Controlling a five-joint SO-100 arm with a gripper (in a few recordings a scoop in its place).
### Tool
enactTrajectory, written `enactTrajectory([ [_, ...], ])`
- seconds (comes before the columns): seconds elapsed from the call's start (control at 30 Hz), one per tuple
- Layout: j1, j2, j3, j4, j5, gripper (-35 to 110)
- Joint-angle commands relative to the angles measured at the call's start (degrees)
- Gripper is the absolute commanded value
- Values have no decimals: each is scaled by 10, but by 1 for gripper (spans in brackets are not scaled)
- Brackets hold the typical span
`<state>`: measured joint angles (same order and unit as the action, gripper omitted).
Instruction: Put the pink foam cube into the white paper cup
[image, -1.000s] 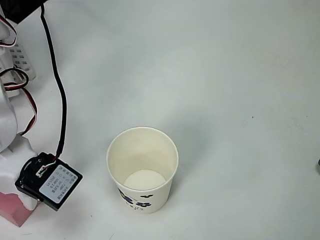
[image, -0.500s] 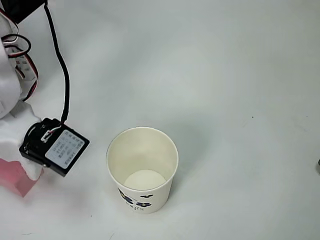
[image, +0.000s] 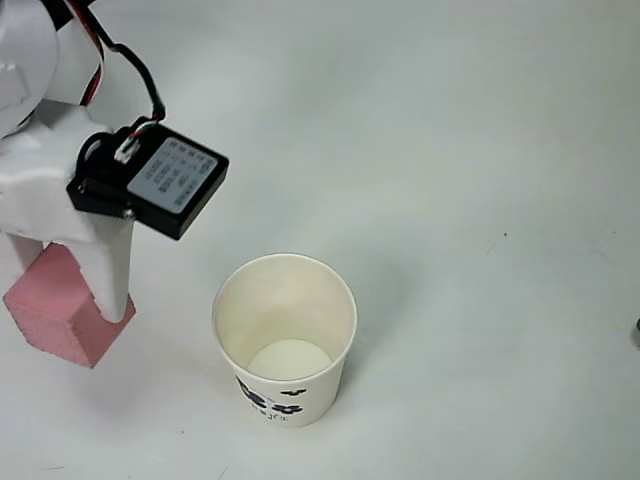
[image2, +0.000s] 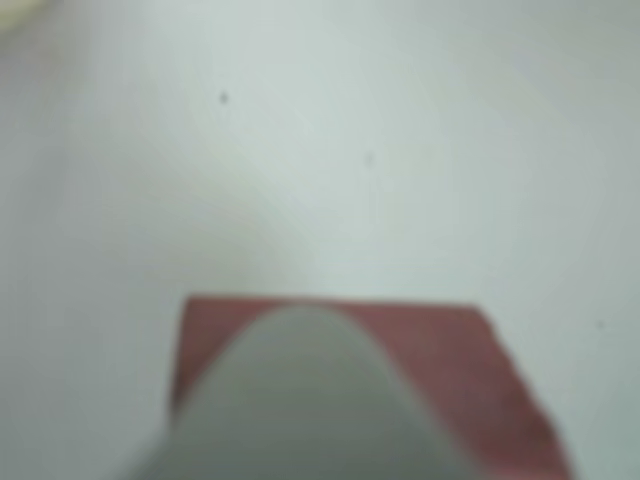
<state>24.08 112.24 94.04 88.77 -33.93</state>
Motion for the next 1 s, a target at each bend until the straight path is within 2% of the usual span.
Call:
enactTrajectory([
  [0.0, -18, 9, -76, 4, 8, 15],
  [0.97, -179, -179, -281, 5, 55, 15],
])
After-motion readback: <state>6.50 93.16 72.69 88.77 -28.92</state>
